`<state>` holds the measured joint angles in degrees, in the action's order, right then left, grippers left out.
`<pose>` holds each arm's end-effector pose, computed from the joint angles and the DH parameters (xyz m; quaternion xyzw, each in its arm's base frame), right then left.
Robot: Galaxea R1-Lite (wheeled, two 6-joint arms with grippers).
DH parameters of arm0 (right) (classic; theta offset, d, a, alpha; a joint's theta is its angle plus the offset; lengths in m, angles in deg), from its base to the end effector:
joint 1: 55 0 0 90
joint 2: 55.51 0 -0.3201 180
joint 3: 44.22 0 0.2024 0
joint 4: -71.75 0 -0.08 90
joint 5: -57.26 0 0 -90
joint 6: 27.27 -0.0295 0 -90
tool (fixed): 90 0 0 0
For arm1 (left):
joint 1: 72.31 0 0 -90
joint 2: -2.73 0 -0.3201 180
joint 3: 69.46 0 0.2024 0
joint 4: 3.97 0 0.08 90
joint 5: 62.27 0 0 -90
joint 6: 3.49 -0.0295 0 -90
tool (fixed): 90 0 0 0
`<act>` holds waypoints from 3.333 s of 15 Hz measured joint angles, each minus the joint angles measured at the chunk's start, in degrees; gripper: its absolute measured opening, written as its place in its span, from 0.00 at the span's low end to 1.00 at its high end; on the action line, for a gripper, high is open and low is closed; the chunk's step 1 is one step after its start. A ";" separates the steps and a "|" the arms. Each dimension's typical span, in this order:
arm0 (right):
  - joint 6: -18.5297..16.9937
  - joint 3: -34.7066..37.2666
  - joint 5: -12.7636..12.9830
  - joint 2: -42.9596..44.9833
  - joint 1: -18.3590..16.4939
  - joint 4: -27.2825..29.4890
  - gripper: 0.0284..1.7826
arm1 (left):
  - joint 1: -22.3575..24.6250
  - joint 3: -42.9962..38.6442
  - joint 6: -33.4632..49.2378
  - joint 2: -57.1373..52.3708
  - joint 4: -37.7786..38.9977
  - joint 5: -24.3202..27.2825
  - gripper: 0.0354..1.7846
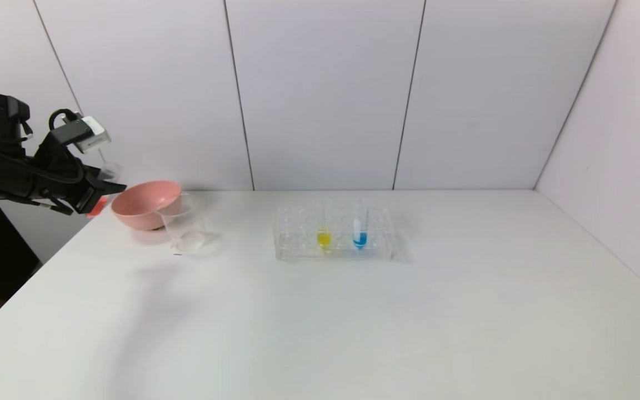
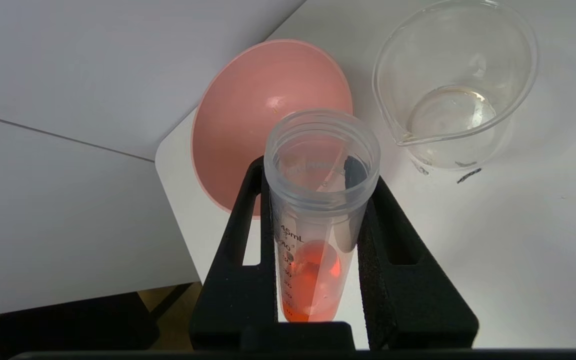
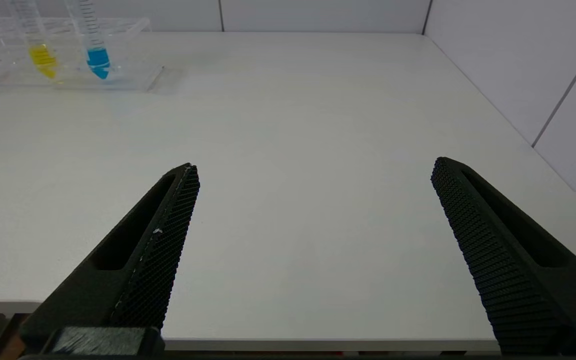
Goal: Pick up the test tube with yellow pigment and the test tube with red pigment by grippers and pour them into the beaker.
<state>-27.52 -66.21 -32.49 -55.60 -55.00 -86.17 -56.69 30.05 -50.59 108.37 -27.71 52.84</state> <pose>-0.0228 -0.0001 0.0757 0.0022 0.0016 -0.0022 1.0000 0.3694 0.0903 0.2335 0.3025 0.1896 -0.1698 0.9185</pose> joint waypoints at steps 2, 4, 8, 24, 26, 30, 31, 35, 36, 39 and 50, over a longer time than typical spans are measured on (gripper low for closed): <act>0.00 0.00 0.02 0.00 0.00 0.00 0.95 | 0.09 0.46 -0.09 -0.11 -0.20 0.74 0.25; 0.00 0.00 0.02 0.00 0.00 0.00 0.95 | 0.01 0.80 -0.07 -0.10 -0.33 0.90 0.25; -0.02 0.00 0.00 0.00 0.00 0.00 0.95 | -0.11 2.26 -0.39 -0.10 -4.05 1.71 0.25; -0.02 0.00 0.02 0.00 0.00 0.00 0.95 | -3.91 16.90 -11.46 6.27 -22.54 1.69 0.25; -0.02 0.00 0.02 0.00 0.00 0.00 0.95 | -4.22 19.46 -13.56 7.31 -26.10 1.49 0.25; -0.02 0.00 0.02 0.00 0.00 0.00 0.95 | -4.75 22.47 -16.48 8.72 -28.22 1.27 0.25; -0.02 0.00 0.02 0.00 0.00 0.00 0.95 | -4.93 23.26 -17.16 9.00 -29.11 1.27 0.25; -0.02 0.00 0.02 0.00 0.00 0.00 0.95 | -5.06 29.51 -23.28 10.81 -37.05 0.93 0.25; -0.02 0.00 0.02 0.00 0.00 0.00 0.95 | -5.07 31.73 -25.14 11.58 -39.83 0.63 0.25; -0.02 0.00 0.02 0.00 0.00 0.00 0.95 | -5.32 35.04 -27.42 13.20 -43.19 -0.80 0.25; -0.02 0.00 0.00 0.00 0.00 0.00 0.95 | -6.97 35.85 -28.39 14.15 -42.81 -5.06 0.25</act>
<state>-27.54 -66.21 -32.49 -55.60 -55.00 -86.17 -63.66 65.90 -78.98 122.52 -70.52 47.78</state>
